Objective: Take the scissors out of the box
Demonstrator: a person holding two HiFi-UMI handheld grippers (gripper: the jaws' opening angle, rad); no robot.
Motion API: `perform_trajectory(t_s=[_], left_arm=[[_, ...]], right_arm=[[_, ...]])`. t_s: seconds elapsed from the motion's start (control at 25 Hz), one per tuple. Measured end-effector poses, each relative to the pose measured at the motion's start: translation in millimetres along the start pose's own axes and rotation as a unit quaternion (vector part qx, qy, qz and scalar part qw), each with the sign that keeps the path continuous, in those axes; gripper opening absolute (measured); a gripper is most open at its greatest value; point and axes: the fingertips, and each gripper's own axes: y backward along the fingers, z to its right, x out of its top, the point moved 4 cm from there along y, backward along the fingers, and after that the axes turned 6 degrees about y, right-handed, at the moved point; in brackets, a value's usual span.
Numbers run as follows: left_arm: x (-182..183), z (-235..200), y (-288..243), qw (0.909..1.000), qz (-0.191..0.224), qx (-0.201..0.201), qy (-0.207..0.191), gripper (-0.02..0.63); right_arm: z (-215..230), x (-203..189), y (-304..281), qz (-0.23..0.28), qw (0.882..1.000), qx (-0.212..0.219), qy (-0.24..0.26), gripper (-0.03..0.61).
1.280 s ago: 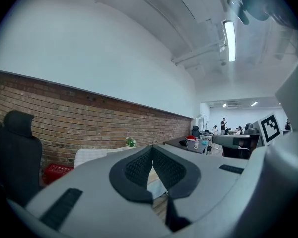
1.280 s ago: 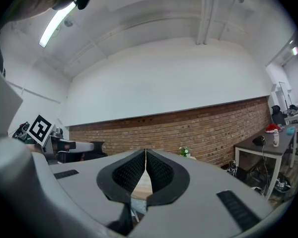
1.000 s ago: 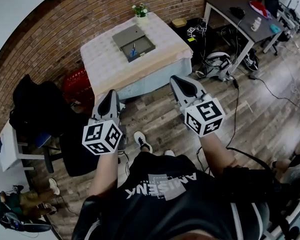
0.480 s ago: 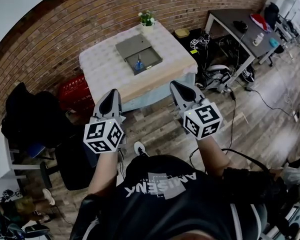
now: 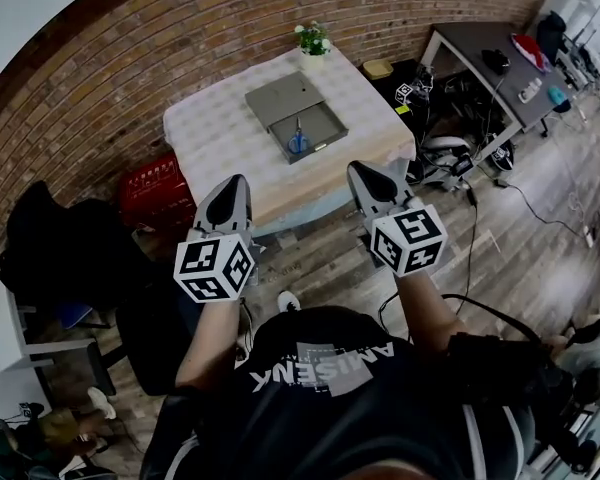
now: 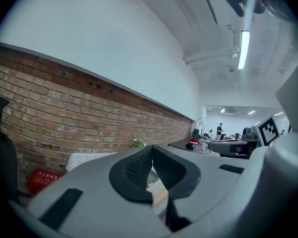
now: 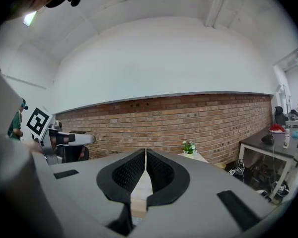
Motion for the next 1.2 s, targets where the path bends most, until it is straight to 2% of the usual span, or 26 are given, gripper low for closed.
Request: perform_trajectory(t_s=[0.24, 0.48, 0.8, 1.2], left_arm=[[4, -45, -24, 0.9998, -0.01, -0.008, 0.012, 0.012], [-2, -63, -47, 0.9995, -0.019, -0.011, 0.022, 0.012], [-3, -79, -99, 0.999, -0.027, 0.024, 0.026, 0.012], [-6, -76, -184, 0.9956, -0.042, 0.076, 0.035, 0.012]], right_arm=[[-5, 1, -47, -0.018, 1.0, -0.018, 0.004, 0.043], [1, 1, -77, -0.028, 0.999, -0.014, 0.011, 0.043], [47, -6, -133, -0.031, 0.999, 0.018, 0.001, 0.043], [120, -25, -196, -0.063, 0.996, 0.062, -0.012, 0.043]])
